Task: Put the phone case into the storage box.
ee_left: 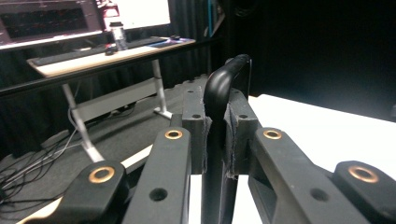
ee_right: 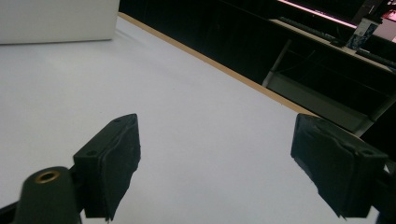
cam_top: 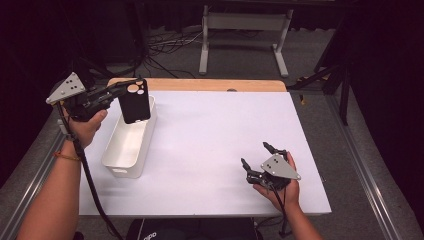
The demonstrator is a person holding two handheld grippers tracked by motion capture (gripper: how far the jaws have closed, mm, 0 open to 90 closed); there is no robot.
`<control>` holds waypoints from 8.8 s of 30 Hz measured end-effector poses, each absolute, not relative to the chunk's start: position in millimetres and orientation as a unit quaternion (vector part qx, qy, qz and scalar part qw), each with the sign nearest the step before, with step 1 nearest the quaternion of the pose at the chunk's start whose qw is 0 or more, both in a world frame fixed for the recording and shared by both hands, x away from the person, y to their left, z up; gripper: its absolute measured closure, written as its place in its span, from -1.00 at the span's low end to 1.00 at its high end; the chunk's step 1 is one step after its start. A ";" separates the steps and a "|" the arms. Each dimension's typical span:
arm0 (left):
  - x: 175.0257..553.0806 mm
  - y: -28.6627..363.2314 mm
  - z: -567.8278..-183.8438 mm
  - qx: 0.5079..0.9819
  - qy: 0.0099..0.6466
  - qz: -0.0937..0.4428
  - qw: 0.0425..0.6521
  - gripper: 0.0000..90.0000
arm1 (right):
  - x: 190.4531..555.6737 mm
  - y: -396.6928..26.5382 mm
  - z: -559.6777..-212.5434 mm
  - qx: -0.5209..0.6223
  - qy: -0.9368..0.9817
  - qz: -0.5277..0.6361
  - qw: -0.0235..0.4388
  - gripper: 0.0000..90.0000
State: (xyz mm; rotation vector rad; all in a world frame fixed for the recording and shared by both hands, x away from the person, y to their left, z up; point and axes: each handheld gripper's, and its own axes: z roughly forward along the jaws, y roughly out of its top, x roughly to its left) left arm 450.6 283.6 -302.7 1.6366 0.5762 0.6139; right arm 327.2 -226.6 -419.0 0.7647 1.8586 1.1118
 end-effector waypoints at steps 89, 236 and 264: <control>563.2 290.9 -403.0 0.763 0.362 0.270 0.462 0.50 | 305.1 -228.8 -417.5 0.278 0.756 0.450 0.385 -0.63; 391.5 242.5 -363.3 0.702 0.236 0.330 0.585 -0.90 | 322.8 -226.4 -411.5 0.288 0.743 0.457 0.396 -0.65; 356.2 225.5 -369.6 0.715 0.207 0.305 0.594 -0.90 | 313.8 -222.9 -410.6 0.291 0.737 0.469 0.389 -0.63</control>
